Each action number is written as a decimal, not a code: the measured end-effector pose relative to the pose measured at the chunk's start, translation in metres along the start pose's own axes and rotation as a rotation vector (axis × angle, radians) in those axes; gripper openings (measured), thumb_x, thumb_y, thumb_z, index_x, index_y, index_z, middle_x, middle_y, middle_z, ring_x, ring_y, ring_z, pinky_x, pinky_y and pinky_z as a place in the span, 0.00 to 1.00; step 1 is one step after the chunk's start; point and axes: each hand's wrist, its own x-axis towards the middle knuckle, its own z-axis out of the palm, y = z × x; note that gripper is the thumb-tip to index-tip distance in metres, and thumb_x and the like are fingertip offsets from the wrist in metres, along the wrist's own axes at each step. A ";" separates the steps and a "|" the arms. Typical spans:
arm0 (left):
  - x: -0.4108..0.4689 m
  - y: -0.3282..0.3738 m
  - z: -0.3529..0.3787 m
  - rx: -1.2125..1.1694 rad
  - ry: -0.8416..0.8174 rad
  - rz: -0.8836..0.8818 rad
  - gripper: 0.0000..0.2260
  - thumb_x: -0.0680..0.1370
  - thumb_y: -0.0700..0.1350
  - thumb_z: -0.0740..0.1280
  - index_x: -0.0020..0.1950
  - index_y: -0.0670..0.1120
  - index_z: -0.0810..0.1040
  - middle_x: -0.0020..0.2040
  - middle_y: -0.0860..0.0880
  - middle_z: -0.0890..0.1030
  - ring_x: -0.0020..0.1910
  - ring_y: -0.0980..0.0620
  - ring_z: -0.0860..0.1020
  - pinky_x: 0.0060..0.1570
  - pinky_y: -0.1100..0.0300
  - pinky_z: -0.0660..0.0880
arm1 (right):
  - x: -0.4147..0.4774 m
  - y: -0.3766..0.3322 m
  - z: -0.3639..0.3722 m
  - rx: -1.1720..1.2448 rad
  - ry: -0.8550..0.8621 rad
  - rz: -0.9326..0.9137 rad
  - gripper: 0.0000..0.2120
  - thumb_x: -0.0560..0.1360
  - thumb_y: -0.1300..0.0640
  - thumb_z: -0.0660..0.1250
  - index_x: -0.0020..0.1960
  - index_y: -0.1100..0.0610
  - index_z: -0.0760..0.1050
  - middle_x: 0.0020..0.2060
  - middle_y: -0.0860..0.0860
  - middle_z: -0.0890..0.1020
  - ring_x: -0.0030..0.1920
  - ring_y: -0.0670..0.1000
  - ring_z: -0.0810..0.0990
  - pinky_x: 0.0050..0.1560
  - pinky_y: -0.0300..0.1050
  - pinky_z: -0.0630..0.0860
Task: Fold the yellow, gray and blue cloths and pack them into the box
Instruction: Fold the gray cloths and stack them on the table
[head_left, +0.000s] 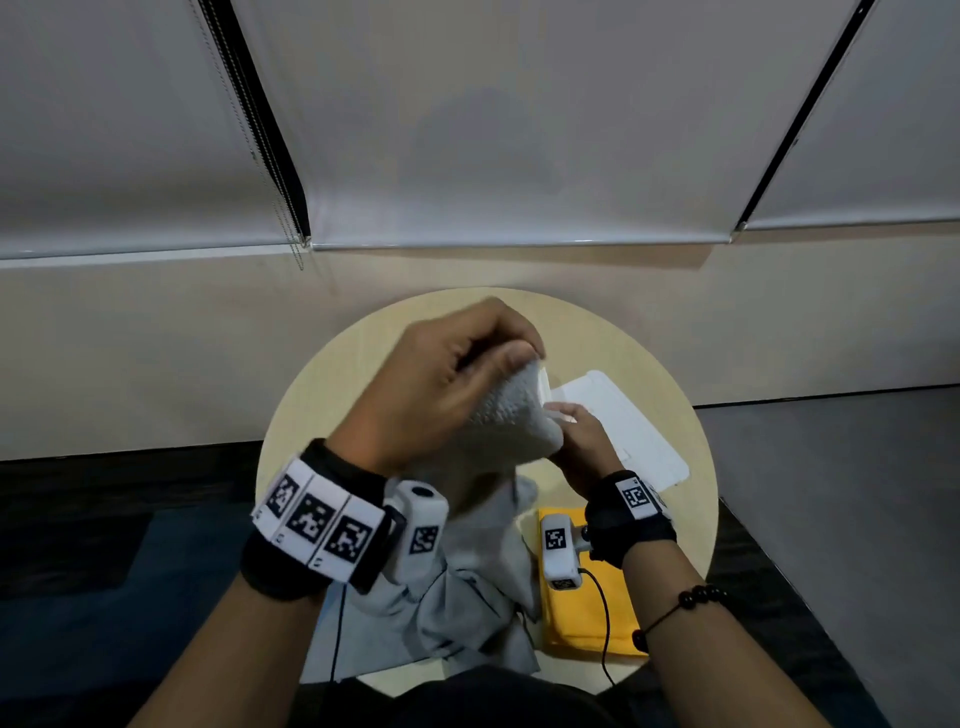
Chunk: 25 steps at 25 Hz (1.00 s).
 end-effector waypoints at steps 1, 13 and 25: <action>-0.001 -0.004 0.008 -0.022 -0.026 -0.033 0.04 0.82 0.43 0.66 0.51 0.45 0.80 0.47 0.57 0.81 0.47 0.59 0.80 0.48 0.69 0.73 | -0.001 -0.004 0.002 0.067 -0.017 0.009 0.19 0.78 0.62 0.70 0.67 0.62 0.70 0.56 0.65 0.83 0.51 0.59 0.84 0.47 0.52 0.81; -0.015 -0.078 0.048 -0.003 0.205 -0.386 0.02 0.80 0.46 0.70 0.49 0.49 0.81 0.44 0.56 0.82 0.44 0.59 0.79 0.45 0.69 0.73 | -0.047 -0.071 0.025 0.182 -0.293 -0.388 0.09 0.78 0.67 0.69 0.57 0.63 0.81 0.50 0.58 0.86 0.49 0.53 0.83 0.54 0.47 0.79; -0.022 -0.097 0.060 0.238 0.289 -0.339 0.08 0.79 0.47 0.71 0.52 0.43 0.83 0.50 0.50 0.73 0.47 0.60 0.73 0.50 0.59 0.76 | -0.056 -0.083 0.025 -0.015 -0.326 -0.359 0.09 0.81 0.65 0.65 0.58 0.66 0.81 0.53 0.64 0.85 0.51 0.55 0.83 0.60 0.59 0.78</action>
